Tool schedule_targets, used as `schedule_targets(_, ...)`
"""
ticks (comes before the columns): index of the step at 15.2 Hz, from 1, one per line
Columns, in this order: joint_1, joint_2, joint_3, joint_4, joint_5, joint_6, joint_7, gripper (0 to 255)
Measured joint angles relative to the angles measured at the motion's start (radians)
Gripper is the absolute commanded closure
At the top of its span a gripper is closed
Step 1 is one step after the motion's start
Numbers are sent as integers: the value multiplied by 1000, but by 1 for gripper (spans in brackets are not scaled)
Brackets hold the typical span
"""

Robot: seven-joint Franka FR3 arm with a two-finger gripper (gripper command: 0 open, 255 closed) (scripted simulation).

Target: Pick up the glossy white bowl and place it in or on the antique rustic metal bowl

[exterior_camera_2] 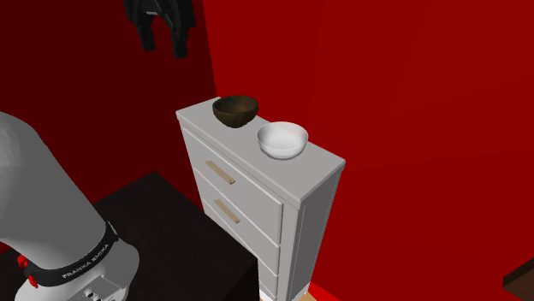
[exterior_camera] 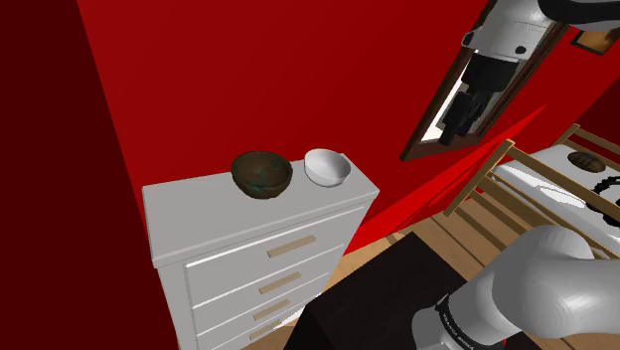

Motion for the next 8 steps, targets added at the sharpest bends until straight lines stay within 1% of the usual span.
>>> schedule_targets(1,0,0,0,0,0,0,0,0)
schedule_targets(3,3,20,14,-23,6,44,20,0)
schedule_targets(8,6,129,52,-74,9,214,81,0)
